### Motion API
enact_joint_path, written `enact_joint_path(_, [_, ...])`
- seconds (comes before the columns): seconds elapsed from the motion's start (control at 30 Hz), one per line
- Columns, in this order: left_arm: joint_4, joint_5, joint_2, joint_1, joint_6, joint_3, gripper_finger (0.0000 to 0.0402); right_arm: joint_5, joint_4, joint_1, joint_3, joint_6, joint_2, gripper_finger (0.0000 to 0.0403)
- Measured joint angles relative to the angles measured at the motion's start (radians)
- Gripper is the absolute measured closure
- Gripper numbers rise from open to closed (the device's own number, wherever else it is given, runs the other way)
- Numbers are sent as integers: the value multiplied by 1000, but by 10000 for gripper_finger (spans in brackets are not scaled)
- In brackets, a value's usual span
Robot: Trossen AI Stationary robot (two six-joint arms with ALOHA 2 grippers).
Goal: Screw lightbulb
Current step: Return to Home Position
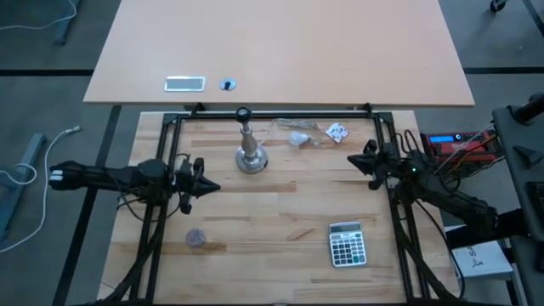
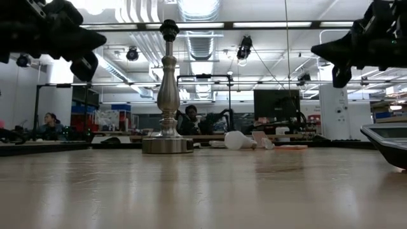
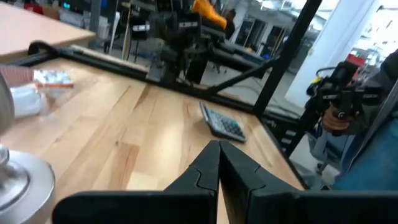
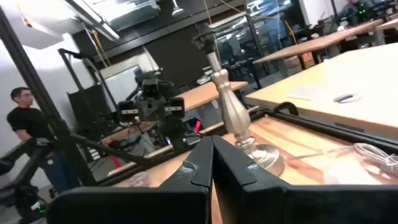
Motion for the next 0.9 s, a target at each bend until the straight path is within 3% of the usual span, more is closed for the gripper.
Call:
enact_joint_path(0.13, [0, 0, 43, 0, 0, 0, 401, 29, -110, 0, 0, -31, 1, 403])
enact_joint_path(0.9, [1, 0, 240, 0, 0, 0, 401, 26, -139, 0, -2, 0, 17, 403])
